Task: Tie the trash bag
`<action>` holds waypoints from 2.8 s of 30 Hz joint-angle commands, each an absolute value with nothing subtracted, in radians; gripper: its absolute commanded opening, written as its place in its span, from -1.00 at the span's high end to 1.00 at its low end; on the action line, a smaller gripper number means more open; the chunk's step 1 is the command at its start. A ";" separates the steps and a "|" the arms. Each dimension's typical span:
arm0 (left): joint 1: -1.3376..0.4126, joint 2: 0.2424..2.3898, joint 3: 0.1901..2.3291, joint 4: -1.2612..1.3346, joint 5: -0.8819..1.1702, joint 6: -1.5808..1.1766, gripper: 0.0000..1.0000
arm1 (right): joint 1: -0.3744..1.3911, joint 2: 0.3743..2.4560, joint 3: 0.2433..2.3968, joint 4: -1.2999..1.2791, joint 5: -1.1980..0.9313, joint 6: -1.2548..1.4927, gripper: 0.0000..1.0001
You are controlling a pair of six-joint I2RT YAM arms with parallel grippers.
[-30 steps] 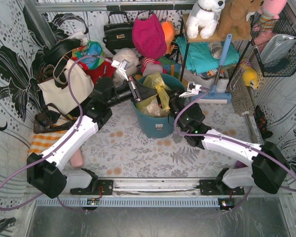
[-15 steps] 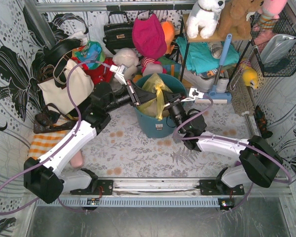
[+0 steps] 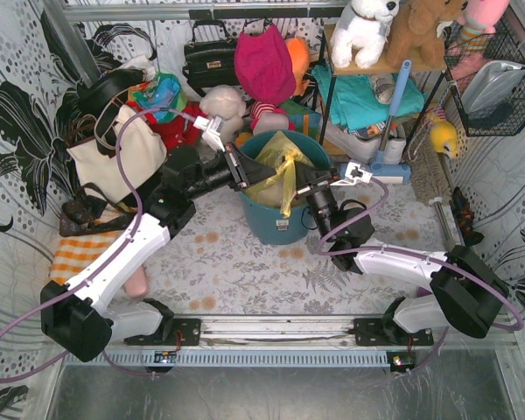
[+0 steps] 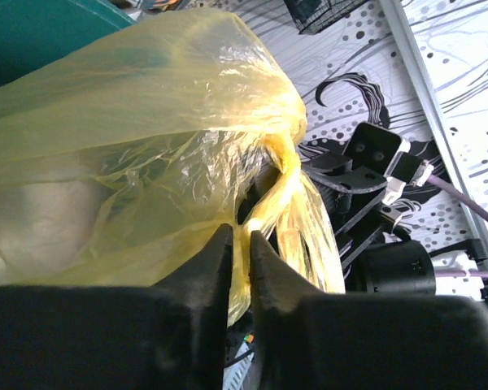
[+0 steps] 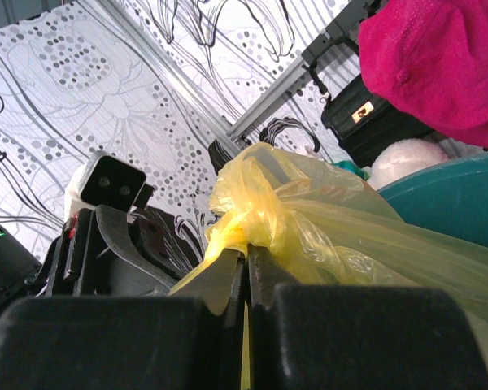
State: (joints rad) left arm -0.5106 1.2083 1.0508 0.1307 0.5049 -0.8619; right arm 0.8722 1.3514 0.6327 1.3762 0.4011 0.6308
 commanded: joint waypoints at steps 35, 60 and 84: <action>-0.403 1.429 1.440 -0.126 0.619 -0.301 0.67 | 0.877 1.413 0.696 1.375 0.286 0.704 1.00; -0.461 1.219 1.289 -0.221 0.420 -0.241 0.56 | 0.877 1.425 0.741 1.379 0.482 0.535 1.00; -0.480 1.444 1.332 0.107 0.384 -0.030 -0.04 | 0.877 1.409 0.739 1.304 0.455 0.579 1.00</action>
